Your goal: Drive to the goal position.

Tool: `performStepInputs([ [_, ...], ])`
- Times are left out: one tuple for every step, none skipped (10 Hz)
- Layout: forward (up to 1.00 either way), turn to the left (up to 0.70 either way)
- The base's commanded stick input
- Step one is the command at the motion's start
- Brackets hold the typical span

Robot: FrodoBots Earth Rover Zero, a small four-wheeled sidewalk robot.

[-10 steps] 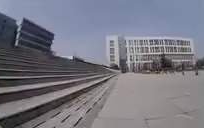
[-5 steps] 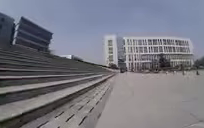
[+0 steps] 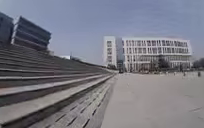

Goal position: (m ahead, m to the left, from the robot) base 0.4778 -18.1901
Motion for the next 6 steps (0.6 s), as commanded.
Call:
performStepInputs([
  [0.85,0.00],
  [0.85,0.00],
  [0.85,-0.01],
  [0.85,-0.23],
  [0.85,-0.34],
  [0.85,-0.34],
])
